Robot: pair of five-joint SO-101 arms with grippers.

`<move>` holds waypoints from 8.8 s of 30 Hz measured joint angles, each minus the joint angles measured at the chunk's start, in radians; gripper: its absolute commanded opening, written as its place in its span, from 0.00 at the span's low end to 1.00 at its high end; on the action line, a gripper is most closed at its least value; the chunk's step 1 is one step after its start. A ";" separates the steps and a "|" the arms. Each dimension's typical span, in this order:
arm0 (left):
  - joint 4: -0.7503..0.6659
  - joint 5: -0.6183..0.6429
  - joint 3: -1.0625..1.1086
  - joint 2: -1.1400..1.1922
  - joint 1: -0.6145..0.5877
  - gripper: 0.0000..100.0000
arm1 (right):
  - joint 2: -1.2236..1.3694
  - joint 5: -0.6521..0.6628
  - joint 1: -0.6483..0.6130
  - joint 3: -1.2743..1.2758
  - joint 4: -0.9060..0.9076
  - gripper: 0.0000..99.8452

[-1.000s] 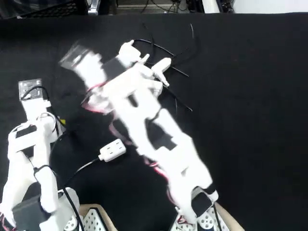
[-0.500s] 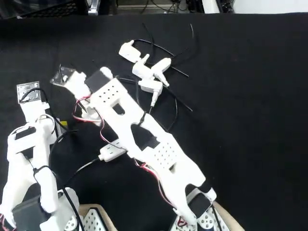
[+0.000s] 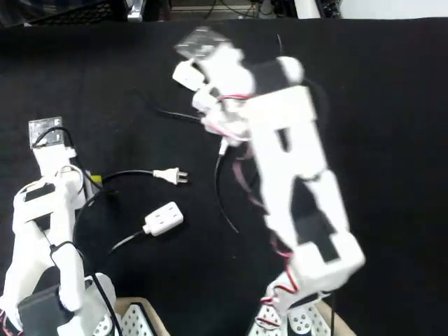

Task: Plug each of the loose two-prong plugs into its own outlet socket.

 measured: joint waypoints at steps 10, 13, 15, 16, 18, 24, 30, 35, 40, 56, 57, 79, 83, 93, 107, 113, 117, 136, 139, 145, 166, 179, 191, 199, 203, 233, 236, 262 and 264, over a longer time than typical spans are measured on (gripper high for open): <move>0.199 0.000 -0.138 0.000 0.327 0.28 | -0.167 0.100 0.405 0.664 -0.241 0.29; 0.282 -0.008 -0.233 0.000 0.443 0.28 | -0.170 0.104 0.443 0.859 -0.381 0.29; 0.307 -0.054 -0.281 0.000 0.499 0.28 | -0.172 0.104 0.446 0.984 -0.488 0.29; 0.313 -0.086 -0.296 0.003 0.522 0.28 | -0.172 0.104 0.446 1.042 -0.543 0.29; 0.313 -0.141 -0.319 0.025 0.549 0.28 | -0.172 0.103 0.446 1.137 -0.641 0.29; 0.313 -0.318 -0.400 0.204 0.560 0.28 | -0.210 -0.025 0.445 1.221 -0.763 0.29; 0.315 -0.479 -0.528 0.427 0.569 0.27 | -0.218 -0.086 0.446 1.232 -0.790 0.29; 0.316 -0.539 -0.618 0.560 0.569 0.16 | -0.218 -0.092 0.446 1.232 -0.790 0.29; 0.338 -0.555 -0.660 0.603 0.583 0.04 | -0.218 -0.092 0.446 1.232 -0.793 0.29; 0.663 -0.554 -0.824 0.499 0.661 0.03 | -0.218 -0.092 0.446 1.232 -0.798 0.29; 0.680 -0.554 -0.830 0.474 0.661 0.03 | -0.218 -0.092 0.446 1.232 -0.798 0.29; 0.721 -0.428 -0.295 0.293 0.968 0.22 | -0.218 -0.095 0.446 1.232 -0.798 0.29; 0.669 -0.373 -0.250 0.304 0.971 0.22 | -0.218 -0.095 0.446 1.237 -0.798 0.29; 0.666 -0.351 -0.241 0.304 0.979 0.22 | -0.218 -0.095 0.446 1.237 -0.798 0.29; 0.663 -0.351 -0.284 0.318 1.083 0.22 | -0.218 -0.095 0.446 1.237 -0.798 0.29; 0.635 -0.351 -0.262 0.318 1.166 0.13 | -0.218 -0.095 0.446 1.237 -0.798 0.29; 0.634 -0.351 -0.262 0.318 1.168 0.04 | -0.218 -0.095 0.446 1.237 -0.798 0.29; 0.789 -0.350 -0.582 0.295 1.059 0.03 | -0.218 -0.095 0.446 1.237 -0.798 0.29; 0.833 -0.354 -0.738 0.218 0.973 0.03 | -0.218 -0.095 0.446 1.237 -0.798 0.29; 0.836 -0.345 -0.838 -0.002 1.011 0.03 | -0.218 -0.095 0.446 1.237 -0.798 0.27; 0.485 -0.282 -0.531 -0.089 1.254 0.03 | -0.222 -0.167 0.578 0.927 -0.738 0.01; 0.275 -0.069 -0.382 -0.405 1.254 0.03 | -0.517 -0.465 0.546 0.821 -0.618 0.01; 0.063 -0.032 0.043 -0.865 1.286 0.03 | -1.398 -0.351 0.192 1.178 -0.643 0.01; 0.064 -0.032 0.052 -0.870 1.290 0.03 | -1.485 -0.233 0.018 1.249 -0.620 0.01; 0.064 -0.032 0.052 -0.861 1.290 0.03 | -1.487 -0.222 0.012 1.249 -0.617 0.01; -0.035 -0.009 0.031 -0.675 1.209 0.03 | -1.660 -0.107 -0.147 1.274 -0.443 0.01; 0.029 -0.005 0.031 -0.766 1.235 0.03 | -1.663 -0.107 -0.149 1.286 -0.460 0.01; 0.244 -0.037 0.044 -1.026 1.301 0.03 | -1.666 -0.060 -0.008 1.355 -0.549 0.01; 0.212 -0.064 0.075 -1.033 1.304 0.03 | -1.665 -0.060 -0.006 1.315 -0.529 0.01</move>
